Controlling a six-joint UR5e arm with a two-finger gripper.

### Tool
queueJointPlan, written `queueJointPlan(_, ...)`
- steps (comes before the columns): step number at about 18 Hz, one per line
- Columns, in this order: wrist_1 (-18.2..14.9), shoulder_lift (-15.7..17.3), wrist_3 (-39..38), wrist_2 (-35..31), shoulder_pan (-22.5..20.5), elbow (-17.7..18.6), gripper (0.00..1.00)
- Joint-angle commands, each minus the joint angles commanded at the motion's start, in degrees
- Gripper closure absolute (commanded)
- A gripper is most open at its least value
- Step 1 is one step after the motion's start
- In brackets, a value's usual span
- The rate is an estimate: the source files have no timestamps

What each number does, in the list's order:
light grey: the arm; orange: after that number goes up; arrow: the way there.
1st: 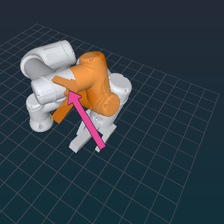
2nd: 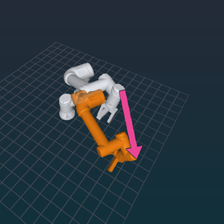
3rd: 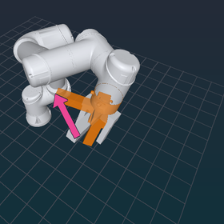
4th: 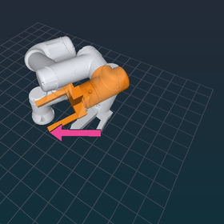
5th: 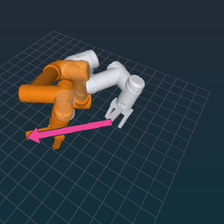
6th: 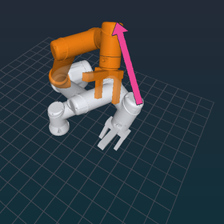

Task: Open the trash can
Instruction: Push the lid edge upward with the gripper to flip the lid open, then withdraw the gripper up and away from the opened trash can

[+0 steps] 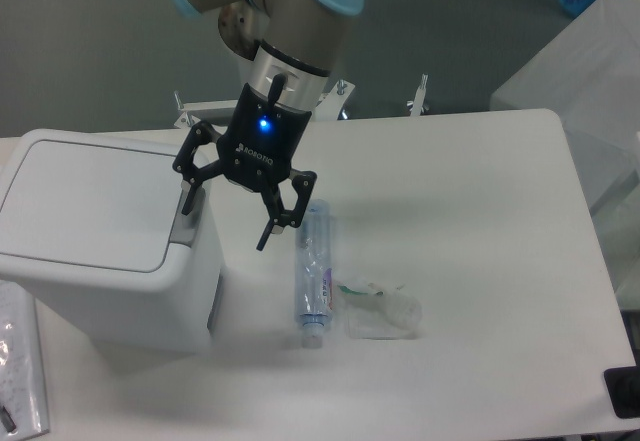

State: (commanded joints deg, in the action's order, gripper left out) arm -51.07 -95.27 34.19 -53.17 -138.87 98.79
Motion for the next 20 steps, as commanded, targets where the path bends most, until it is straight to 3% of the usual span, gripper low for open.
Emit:
queueJointPlan(16, 0.18, -0.44, 0.0, -0.09, 0.0, -0.26, 0.0)
queueJointPlan(20, 0.18, 0.0, -0.26, 0.0, -0.09, -2.63, 0.0)
